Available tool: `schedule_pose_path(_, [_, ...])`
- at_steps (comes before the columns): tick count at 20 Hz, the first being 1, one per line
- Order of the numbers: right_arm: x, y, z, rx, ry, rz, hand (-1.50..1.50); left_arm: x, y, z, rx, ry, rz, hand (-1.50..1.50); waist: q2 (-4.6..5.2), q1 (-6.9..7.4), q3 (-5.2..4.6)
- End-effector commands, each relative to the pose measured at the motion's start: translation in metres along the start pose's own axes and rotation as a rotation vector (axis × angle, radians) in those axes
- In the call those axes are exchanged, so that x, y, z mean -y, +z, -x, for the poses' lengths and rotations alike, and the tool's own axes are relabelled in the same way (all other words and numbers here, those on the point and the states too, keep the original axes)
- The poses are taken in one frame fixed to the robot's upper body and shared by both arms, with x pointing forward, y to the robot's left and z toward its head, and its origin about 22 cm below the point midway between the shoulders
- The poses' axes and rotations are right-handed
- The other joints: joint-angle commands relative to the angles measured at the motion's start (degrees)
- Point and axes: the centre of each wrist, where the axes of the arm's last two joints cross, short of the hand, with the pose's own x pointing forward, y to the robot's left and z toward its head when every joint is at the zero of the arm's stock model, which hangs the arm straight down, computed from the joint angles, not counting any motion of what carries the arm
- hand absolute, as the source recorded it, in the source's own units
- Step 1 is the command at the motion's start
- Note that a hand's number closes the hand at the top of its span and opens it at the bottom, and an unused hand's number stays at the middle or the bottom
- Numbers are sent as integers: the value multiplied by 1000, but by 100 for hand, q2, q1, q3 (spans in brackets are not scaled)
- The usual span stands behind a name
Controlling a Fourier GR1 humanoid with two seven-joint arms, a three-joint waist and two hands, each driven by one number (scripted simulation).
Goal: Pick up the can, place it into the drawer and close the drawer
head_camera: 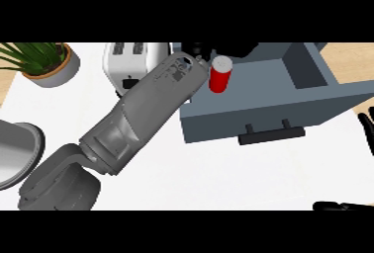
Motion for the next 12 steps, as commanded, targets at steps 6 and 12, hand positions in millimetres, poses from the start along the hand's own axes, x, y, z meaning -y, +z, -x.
schedule_pose_path(6, [-4,-4,-17,52,80,8,-150,2,2,-5,1,39,-29,-150,-24,45,-7])
schedule_pose_path(12, [0,-6,-25,143,296,-54,-150,4,4,-6,-27,97,-54,-150,-21,70,-6])
